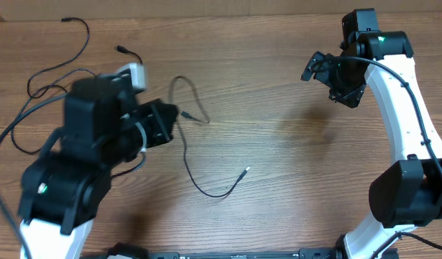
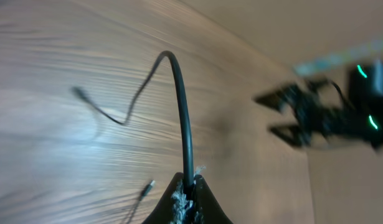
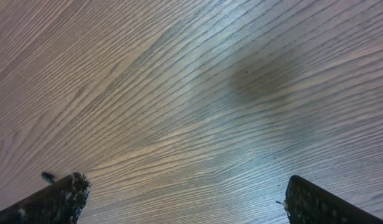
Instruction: Untangle cables
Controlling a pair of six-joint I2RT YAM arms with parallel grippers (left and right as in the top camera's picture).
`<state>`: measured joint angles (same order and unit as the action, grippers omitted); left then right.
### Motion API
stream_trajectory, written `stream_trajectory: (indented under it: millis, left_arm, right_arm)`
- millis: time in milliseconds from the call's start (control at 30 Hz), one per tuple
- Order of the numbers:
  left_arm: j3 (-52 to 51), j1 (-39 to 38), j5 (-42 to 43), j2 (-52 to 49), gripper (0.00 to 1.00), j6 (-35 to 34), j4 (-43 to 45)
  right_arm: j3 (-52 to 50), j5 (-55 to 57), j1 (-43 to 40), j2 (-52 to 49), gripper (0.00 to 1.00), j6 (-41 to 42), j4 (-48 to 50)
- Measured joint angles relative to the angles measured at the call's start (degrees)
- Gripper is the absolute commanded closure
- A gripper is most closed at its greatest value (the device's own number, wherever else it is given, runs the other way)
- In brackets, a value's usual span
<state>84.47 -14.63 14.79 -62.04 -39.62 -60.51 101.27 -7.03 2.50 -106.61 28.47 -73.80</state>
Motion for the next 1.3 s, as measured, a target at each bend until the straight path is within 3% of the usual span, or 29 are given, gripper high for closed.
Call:
stream_trajectory:
  millis: [300,500,767,1300]
  left_arm:
    - [0.0,9.6,-10.9,6.8,0.96,-9.7,-11.3]
    - [0.0,19.1,-12.3,6.8,0.96,-11.1,-17.0]
    - [0.0,33.1,-14.6,5.9,0.96,-9.7,-17.3]
    - [0.0,61.0,-20.9,-15.1,0.96,-10.5,-16.6]
  right_arm:
    - [0.0,0.0,0.0,0.0,0.0,0.0,0.0]
    - [0.0,0.0,0.0,0.0,0.0,0.0,0.0]
    - [0.0,0.0,0.0,0.0,0.0,0.0,0.0]
    - [0.0,0.0,0.0,0.0,0.0,0.0,0.0]
